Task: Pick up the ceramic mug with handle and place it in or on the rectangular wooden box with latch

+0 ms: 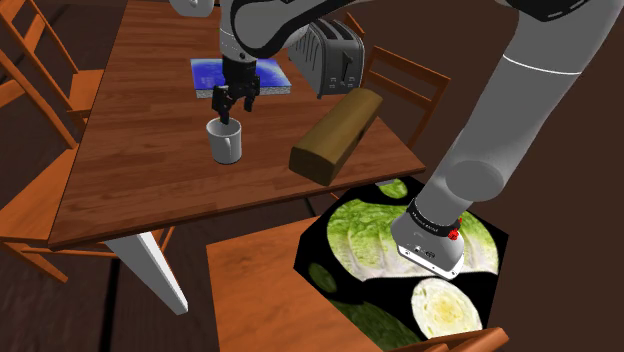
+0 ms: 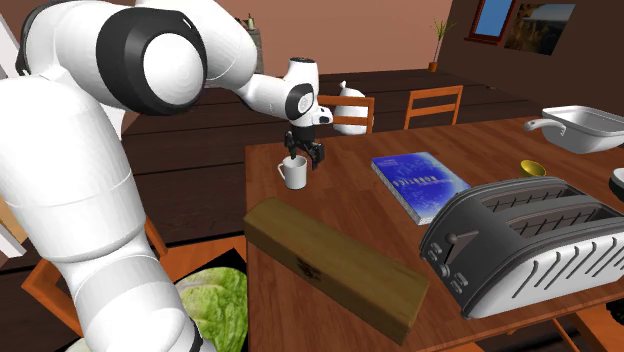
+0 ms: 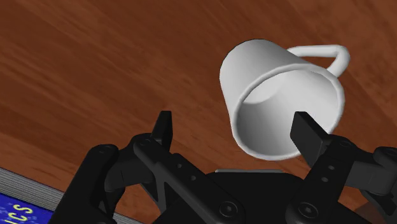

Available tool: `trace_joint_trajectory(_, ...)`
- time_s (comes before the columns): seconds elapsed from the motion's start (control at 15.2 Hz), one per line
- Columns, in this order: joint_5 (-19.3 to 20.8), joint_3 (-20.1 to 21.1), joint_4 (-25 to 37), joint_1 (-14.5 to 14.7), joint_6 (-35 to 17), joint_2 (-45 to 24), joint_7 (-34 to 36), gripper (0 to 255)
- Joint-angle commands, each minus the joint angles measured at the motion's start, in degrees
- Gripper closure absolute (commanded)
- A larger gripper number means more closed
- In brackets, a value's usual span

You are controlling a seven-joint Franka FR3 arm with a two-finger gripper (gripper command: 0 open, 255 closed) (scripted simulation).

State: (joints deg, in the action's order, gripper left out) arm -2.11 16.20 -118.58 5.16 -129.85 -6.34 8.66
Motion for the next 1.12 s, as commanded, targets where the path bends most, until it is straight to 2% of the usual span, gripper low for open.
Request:
trace_joint_trajectory(0.0, 0.4, 0.2, 0.1, 0.4, -1.5, -1.5, 0.7, 0)
trace_joint_trajectory(0.4, 1.4, 0.1, -1.0, 0.7, -5.3, -4.3, 1.3, 0)
trace_joint_trajectory(0.92, 1.4, 0.1, -1.0, 0.7, -5.3, -4.3, 1.3, 0)
trace_joint_trajectory(0.99, 1.4, 0.1, -1.0, 0.7, -5.3, -4.3, 1.3, 255)
trace_joint_trajectory(1.06, 1.4, 0.1, -1.0, 0.7, -5.3, -4.3, 1.3, 255)
